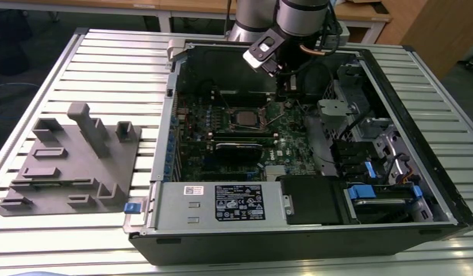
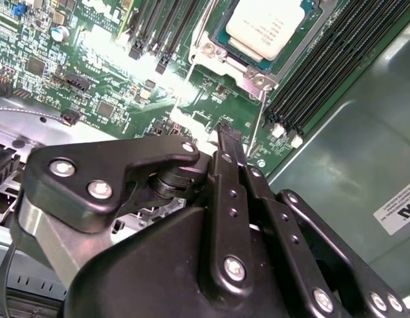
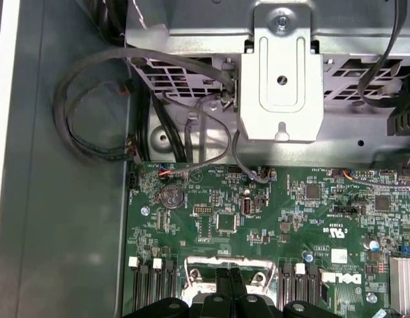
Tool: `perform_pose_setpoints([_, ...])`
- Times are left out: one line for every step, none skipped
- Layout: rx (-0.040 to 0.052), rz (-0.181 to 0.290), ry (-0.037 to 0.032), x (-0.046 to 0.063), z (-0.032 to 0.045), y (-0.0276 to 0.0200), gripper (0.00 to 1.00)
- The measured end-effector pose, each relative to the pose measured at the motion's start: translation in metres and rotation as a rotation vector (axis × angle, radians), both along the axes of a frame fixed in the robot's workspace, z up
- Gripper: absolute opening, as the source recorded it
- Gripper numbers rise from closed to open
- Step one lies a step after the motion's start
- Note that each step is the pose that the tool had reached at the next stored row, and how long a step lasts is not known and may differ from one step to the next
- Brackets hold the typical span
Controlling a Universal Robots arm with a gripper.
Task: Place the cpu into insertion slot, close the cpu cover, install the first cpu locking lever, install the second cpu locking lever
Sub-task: 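Close the cpu cover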
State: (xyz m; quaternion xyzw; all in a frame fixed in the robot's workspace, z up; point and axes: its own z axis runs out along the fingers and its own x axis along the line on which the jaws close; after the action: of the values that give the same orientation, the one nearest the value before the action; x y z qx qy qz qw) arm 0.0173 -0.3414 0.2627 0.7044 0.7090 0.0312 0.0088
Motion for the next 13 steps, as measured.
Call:
perform_pose_setpoints([0.0, 0.0, 0.0, 0.001, 0.0, 0.0, 0.11])
perform_pose_setpoints([0.0, 0.0, 0.0, 0.001, 0.0, 0.0, 0.11])
perform_pose_setpoints([-0.0001, 0.0, 0.0001, 0.002, 0.0, 0.0, 0.11])
perform_pose_setpoints([-0.0001, 0.0, 0.0, 0.003, -0.0001, 0.0, 0.11])
perform_pose_setpoints([-0.0001, 0.0, 0.0, 0.004, -0.0001, 0.0, 0.11])
perform_pose_setpoints([-0.0001, 0.0, 0.0, 0.004, -0.0001, 0.0, 0.11])
perform_pose_setpoints([0.0, 0.0, 0.0, 0.005, -0.0002, 0.0, 0.11])
perform_pose_setpoints([0.0, 0.0, 0.0, 0.006, -0.0002, 0.0, 0.11])
perform_pose_setpoints([0.0001, 0.0, 0.0, 0.008, -0.0003, 0.0, 0.11])
perform_pose_setpoints([0.0001, 0.0, 0.0, 0.009, -0.0003, 0.0, 0.11])
perform_pose_setpoints([-0.0001, 0.0, 0.0, 0.01, -0.0002, 0.0, 0.11])
perform_pose_setpoints([0.0, 0.0, 0.0, 0.011, -0.0003, 0.0, 0.11])
perform_pose_setpoints([0.0, 0.0, 0.0, 0.012, -0.0003, 0.0, 0.11])
